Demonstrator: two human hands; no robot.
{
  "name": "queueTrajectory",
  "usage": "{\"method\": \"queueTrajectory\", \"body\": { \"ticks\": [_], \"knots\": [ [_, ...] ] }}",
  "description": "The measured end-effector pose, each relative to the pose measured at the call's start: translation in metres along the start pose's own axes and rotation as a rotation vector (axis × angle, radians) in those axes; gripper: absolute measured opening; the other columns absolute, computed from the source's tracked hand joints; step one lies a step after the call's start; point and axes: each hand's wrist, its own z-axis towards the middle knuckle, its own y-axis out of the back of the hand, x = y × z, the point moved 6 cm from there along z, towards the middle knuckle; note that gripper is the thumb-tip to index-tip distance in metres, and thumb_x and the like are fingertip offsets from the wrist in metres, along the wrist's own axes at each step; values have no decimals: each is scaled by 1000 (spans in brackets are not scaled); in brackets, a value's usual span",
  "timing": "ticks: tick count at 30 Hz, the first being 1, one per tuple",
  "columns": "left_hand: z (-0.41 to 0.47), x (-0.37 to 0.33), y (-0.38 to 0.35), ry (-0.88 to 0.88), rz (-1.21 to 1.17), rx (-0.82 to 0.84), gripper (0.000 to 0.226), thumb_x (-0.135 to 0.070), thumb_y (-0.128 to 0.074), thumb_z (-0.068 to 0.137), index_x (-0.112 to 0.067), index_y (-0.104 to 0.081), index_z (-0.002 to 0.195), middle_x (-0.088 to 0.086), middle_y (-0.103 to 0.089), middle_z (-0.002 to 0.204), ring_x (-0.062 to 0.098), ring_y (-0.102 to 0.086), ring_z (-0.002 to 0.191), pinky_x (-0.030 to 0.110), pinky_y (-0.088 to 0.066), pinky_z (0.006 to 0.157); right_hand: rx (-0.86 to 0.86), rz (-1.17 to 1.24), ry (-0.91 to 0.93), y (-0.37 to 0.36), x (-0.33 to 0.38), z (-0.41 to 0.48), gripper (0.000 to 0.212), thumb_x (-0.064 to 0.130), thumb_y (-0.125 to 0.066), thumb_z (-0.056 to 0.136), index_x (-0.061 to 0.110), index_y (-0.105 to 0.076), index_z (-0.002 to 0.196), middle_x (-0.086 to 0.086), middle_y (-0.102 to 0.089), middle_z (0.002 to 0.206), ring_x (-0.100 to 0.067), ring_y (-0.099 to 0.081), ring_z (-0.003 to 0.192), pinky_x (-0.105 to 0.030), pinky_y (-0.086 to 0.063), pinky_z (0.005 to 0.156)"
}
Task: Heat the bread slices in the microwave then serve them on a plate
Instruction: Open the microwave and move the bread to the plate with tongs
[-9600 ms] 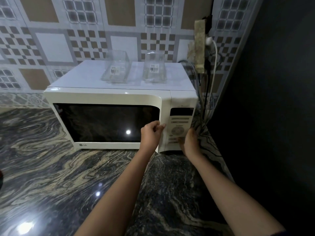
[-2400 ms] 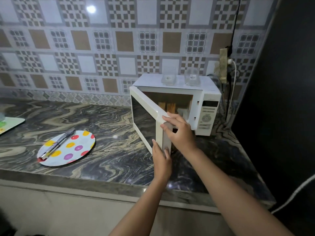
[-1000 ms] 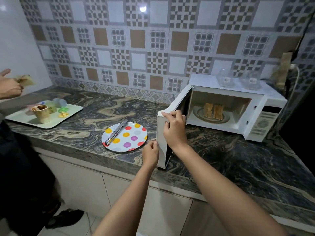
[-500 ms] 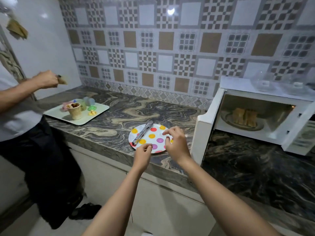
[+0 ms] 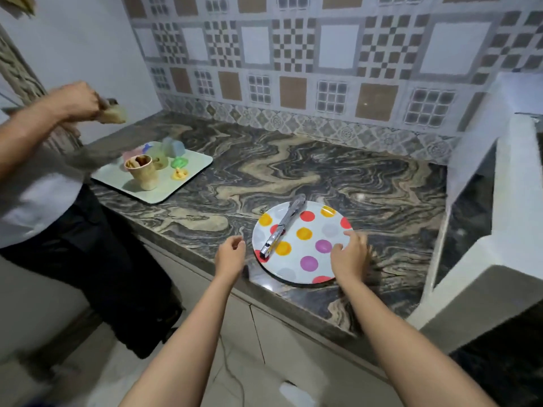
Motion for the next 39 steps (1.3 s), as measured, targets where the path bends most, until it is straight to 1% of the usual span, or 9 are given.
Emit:
{"method": "queueTrajectory", "body": {
  "ticks": [4,7,15,18,21,24,28,32,39],
  "knots": [
    [29,-7,-24,33,-40,40,36,-9,-46,94,1,-49,128,16,-55,130,26,-52,118,28,-38,97,-26,-60,-58,-11,-9,20,40,8,-51,85,7,-50,124,-12,-41,134,-33,-37,122,-39,-33,101],
    [41,-8,-42,105,-124,67,34,-8,-45,94,0,-49,127,11,-57,120,21,-52,105,25,-38,85,-24,-87,-107,-18,-13,28,41,9,-52,84,5,-48,125,-16,-41,136,-35,-36,123,-39,-29,103],
    [67,1,-57,125,-73,65,11,-14,-49,87,-14,-60,90,8,-62,82,26,-55,76,38,-46,69,4,-45,-157,-23,-19,42,41,8,-49,86,8,-50,127,-14,-49,133,-33,-43,122,-38,-33,101],
    [67,-1,-53,79,-55,42,17,-18,-47,92,-8,-57,103,9,-59,93,26,-54,86,38,-43,75,-2,13,-156,-22,-19,42,32,8,-47,88,11,-57,119,-11,-57,125,-34,-52,112,-38,-40,92],
    [68,-3,-48,23,-108,34,18,-14,-41,96,-5,-56,100,9,-56,91,24,-51,85,31,-36,72,1,90,-142,-24,-17,37,31,7,-44,91,13,-58,117,-10,-62,120,-34,-55,107,-39,-44,90],
    [65,-1,-46,18,-193,69,19,-12,-38,98,-10,-57,99,9,-59,93,23,-53,88,31,-39,76,18,157,-163,-24,-20,33,36,7,-40,93,12,-56,125,-10,-60,126,-33,-53,113,-42,-45,94],
    [50,-2,-36,7,-283,124,29,-12,-35,100,-4,-56,119,6,-59,108,20,-54,102,26,-44,82,60,255,-177,-19,-22,26,39,7,-40,95,12,-54,131,-10,-58,131,-30,-52,119,-36,-43,95],
    [40,7,-18,16,-289,134,37,-16,-35,101,-5,-47,133,6,-53,128,22,-49,121,32,-39,101,86,379,-168,-16,-15,4,37,6,-39,97,8,-54,130,-10,-58,130,-29,-51,121,-32,-41,94],
    [4,27,34,-9,-362,90,32,-14,-37,99,-9,-57,123,10,-62,122,25,-57,114,39,-44,101,63,523,-138,-2,6,-60,38,5,-38,97,12,-55,130,-4,-58,131,-21,-53,118,-22,-39,88]
  ]
}}
